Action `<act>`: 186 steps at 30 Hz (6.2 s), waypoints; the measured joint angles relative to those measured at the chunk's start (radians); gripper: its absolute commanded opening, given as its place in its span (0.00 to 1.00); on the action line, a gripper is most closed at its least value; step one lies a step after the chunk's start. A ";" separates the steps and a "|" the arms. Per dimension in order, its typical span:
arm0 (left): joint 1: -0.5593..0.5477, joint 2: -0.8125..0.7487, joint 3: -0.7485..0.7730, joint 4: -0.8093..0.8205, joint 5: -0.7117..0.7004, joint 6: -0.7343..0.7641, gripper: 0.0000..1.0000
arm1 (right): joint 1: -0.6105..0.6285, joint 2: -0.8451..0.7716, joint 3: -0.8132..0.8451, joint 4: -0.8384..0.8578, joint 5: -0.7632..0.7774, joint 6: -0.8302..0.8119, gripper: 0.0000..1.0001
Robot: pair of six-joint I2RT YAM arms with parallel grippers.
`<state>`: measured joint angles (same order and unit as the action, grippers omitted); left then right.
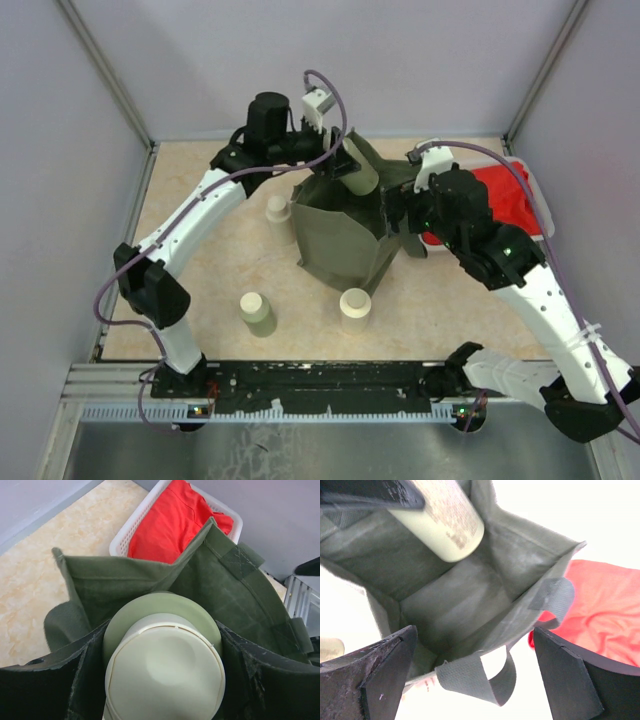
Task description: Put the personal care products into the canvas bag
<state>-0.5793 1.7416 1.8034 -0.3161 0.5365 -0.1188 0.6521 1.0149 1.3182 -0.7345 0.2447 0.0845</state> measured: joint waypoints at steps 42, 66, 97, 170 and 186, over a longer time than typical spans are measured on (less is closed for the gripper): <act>-0.254 0.474 0.298 -0.251 -0.411 0.202 0.00 | 0.000 -0.073 0.039 -0.095 0.266 0.012 0.99; -0.269 0.451 0.167 -0.147 -0.384 0.194 0.67 | 0.000 -0.057 -0.003 -0.072 0.254 0.006 0.99; -0.092 -0.362 -0.203 -0.093 -0.575 0.147 1.00 | 0.000 -0.057 -0.036 -0.022 0.223 0.002 0.99; 0.200 -0.371 -0.230 -0.230 -0.473 0.085 0.00 | 0.000 -0.004 -0.062 -0.014 0.204 -0.004 0.99; 0.103 -0.308 0.040 -0.219 -0.091 0.040 0.00 | 0.000 -0.003 -0.062 -0.019 0.207 -0.001 0.99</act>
<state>-0.4763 1.4334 1.8439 -0.5346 0.4454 -0.0784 0.6521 1.0119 1.2560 -0.7532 0.4515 0.0837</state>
